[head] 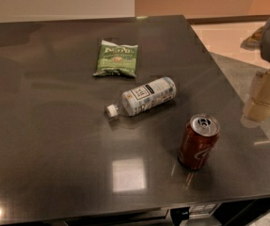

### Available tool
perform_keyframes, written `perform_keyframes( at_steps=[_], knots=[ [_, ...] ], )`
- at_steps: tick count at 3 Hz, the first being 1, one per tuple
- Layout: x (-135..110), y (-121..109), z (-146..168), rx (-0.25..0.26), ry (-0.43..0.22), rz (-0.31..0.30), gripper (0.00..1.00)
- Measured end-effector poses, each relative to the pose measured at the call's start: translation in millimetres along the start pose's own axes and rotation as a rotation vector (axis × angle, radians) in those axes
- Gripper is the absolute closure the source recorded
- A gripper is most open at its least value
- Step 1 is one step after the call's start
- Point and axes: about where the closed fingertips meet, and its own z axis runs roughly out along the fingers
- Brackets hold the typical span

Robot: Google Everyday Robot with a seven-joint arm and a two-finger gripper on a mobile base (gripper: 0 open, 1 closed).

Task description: Pick coke can

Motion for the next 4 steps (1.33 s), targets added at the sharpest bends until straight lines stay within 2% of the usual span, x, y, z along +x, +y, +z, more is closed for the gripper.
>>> perform_keyframes(
  at_steps=[2,4],
  knots=[
    [-2.5,1.0,-2.0,-0.013,-0.019,-0.015,0.0],
    [-14.7,29.0,17.6,-0.118,-0.15,-0.114,0.0]
  ],
)
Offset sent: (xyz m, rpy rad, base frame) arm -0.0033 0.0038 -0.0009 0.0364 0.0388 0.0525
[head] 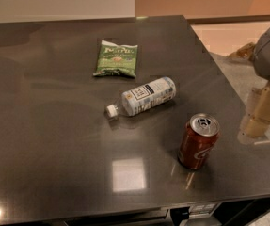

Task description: Pick coke can

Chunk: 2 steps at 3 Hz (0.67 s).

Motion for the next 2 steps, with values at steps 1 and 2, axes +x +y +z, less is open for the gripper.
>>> perform_keyframes(
  at_steps=[1,2],
  knots=[
    [-10.9,21.1,23.1,-0.055,-0.078,-0.075,0.0],
    [-17.8,35.4,38.8,-0.091,-0.119,-0.116,0.0]
  ],
)
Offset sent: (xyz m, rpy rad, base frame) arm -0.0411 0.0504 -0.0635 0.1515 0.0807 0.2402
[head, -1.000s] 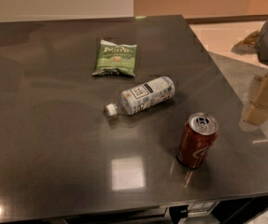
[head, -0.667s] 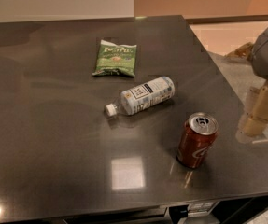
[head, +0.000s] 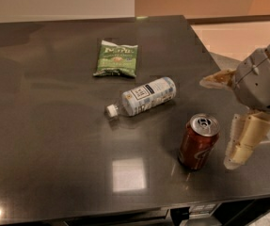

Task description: Pick coke can

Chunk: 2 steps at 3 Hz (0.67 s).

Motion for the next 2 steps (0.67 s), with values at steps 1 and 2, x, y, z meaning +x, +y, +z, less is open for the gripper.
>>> perform_keyframes(
  at_steps=[1,2],
  knots=[
    [-4.2,10.3,14.6,-0.035,-0.035,-0.029,0.0],
    [-6.6,17.0,25.2,-0.06,-0.059,-0.05,0.18]
  ],
)
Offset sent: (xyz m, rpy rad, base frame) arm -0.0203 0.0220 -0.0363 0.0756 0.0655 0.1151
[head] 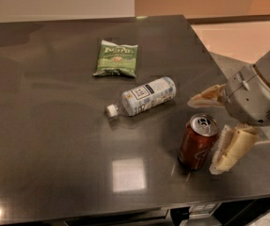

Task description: Pick coke can

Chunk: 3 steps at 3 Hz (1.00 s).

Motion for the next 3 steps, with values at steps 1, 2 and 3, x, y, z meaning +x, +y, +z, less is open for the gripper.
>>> perform_keyframes(
  at_steps=[1,2,3],
  knots=[
    [-1.1,2.5,4.3,-0.012,-0.018,-0.01,0.41],
    [-3.2,1.7,2.7,-0.02,-0.037,-0.005,0.64],
    [-13.5,-6.2,-16.6,-0.021,-0.094,0.007,0.88]
  ],
)
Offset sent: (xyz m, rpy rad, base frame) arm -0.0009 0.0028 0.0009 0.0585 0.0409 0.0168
